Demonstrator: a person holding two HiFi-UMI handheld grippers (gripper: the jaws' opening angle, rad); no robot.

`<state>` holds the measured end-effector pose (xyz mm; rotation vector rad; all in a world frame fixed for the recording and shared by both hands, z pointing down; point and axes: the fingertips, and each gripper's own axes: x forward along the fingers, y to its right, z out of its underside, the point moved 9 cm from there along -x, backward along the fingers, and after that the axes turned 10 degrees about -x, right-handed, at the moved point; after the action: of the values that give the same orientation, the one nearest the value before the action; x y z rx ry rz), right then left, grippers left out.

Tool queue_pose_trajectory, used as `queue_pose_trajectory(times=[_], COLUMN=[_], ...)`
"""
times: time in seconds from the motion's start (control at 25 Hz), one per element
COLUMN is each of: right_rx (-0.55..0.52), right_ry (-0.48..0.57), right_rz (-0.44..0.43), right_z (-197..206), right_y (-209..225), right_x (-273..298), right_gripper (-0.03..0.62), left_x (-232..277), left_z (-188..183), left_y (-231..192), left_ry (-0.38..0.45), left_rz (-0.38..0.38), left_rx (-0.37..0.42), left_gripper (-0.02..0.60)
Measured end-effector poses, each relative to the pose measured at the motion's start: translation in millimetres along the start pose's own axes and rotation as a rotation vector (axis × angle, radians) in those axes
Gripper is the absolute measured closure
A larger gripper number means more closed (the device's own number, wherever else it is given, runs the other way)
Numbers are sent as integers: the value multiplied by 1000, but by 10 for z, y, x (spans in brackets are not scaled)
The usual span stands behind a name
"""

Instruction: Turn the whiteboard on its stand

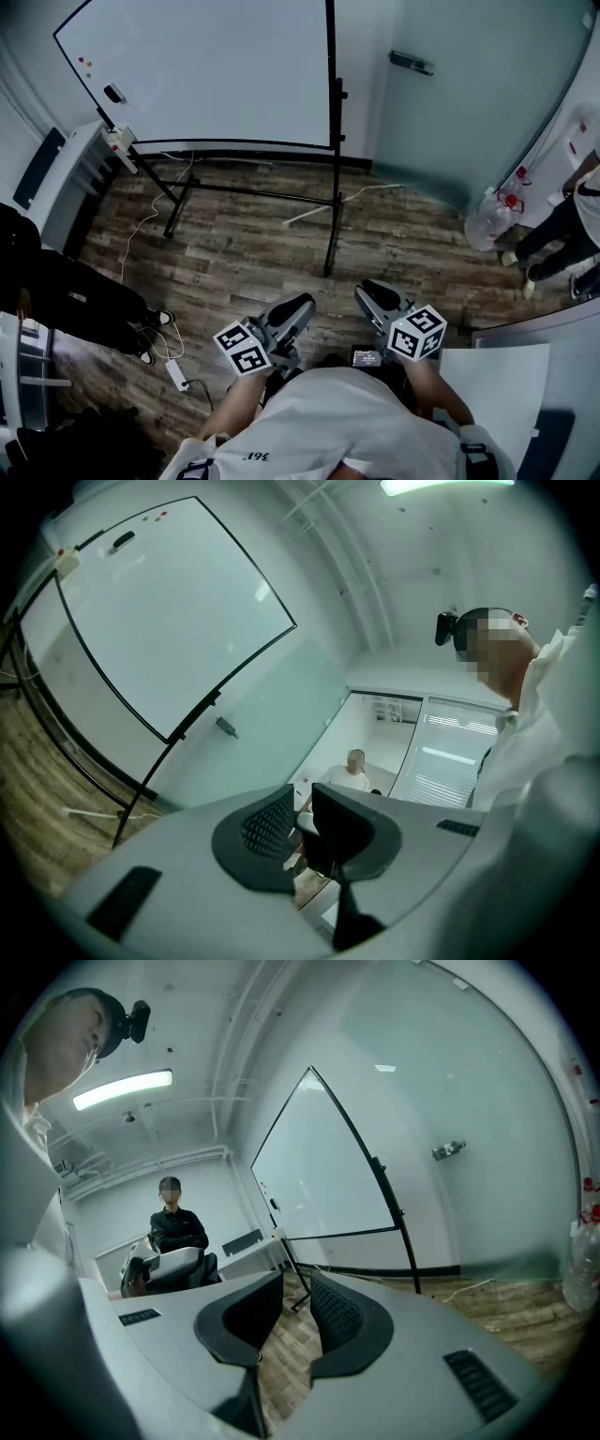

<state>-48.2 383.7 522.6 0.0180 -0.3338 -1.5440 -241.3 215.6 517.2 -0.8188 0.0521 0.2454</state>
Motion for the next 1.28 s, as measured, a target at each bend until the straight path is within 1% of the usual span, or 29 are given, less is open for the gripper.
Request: queue_pose_trajectory(times=[0.28, 0.44, 0.6, 0.76, 0.92, 1.28], right_rx=[6, 1, -1, 1, 6, 24], right_ry=[12, 10, 18, 29, 39, 41], right_rz=[13, 17, 43, 72, 107, 165], right_z=[-49, -67, -141, -277, -462, -763], right_y=[218, 322, 448, 615, 786, 1007], right_x=[51, 193, 379, 613, 908, 1735], right_gripper=[502, 502, 502, 502, 502, 502], left_x=[202, 305, 449, 654, 850, 1008], left_z=[-94, -219, -408, -677, -1040, -1835], left_y=[-86, -241, -449, -686, -928, -1587], left_ry=[-12, -12, -24, -40, -64, -101], left_rz=[-4, -1, 24, 51, 75, 94], left_rx=[10, 20, 21, 22, 23, 27], left_gripper=[532, 532, 532, 532, 532, 532])
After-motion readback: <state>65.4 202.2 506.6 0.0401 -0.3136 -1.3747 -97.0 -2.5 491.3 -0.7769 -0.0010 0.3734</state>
